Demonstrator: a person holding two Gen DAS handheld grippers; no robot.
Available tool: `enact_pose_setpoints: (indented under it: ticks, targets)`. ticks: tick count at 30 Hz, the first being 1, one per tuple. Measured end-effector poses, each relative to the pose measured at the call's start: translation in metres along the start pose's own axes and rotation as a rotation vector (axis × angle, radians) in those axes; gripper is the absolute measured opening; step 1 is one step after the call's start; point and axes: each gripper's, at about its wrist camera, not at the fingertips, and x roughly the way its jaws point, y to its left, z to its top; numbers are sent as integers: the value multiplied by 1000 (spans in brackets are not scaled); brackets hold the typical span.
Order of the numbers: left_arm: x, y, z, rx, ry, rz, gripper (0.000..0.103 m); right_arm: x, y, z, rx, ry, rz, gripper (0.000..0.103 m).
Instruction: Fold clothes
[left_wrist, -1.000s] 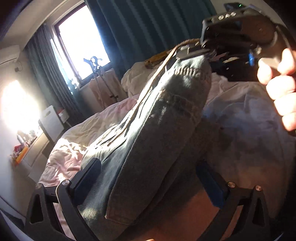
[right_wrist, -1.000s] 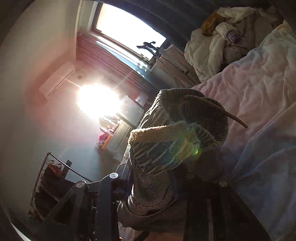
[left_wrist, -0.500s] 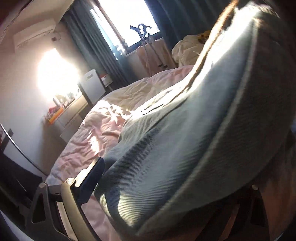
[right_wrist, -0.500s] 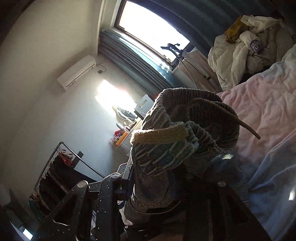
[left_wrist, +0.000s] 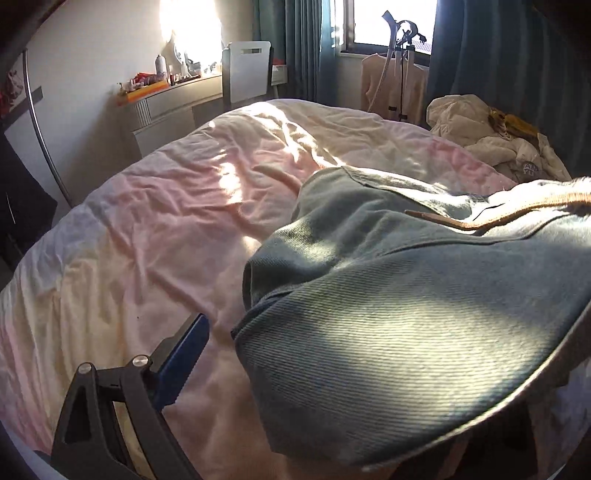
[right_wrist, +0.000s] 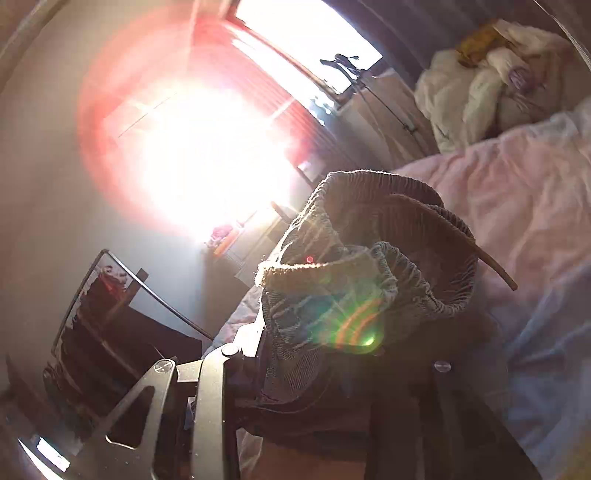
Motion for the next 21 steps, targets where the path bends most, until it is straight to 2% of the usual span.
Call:
enact_pose_setpoints:
  ticks: [4, 6, 7, 8, 11, 12, 14, 18, 20, 21]
  targets:
    - [2, -4, 1, 27, 15, -9, 97, 1, -56, -23, 290, 121, -76, 30]
    - [4, 1, 1, 8, 53, -48, 97, 4, -69, -33, 348, 184, -99, 32]
    - [6, 4, 1, -6, 80, -76, 97, 5, -70, -34, 345, 202, -121, 37]
    - [7, 8, 0, -19, 107, -105, 97, 4, -70, -35, 338, 212, -142, 38]
    - [0, 23, -5, -67, 168, -195, 97, -8, -63, -31, 298, 192, -195, 48]
    - [-5, 29, -6, -87, 175, -227, 97, -12, -60, -29, 284, 183, -212, 54]
    - [-21, 40, -8, -131, 162, -308, 97, -21, -55, -27, 255, 165, -247, 59]
    - [-52, 59, -11, -190, 102, -416, 97, -39, -54, -21, 227, 95, -305, 69]
    - [-58, 68, -6, -228, 69, -453, 97, -45, -57, -19, 225, 69, -344, 74]
    - [-56, 72, 0, -247, 53, -452, 97, -44, -61, -18, 239, 73, -331, 76]
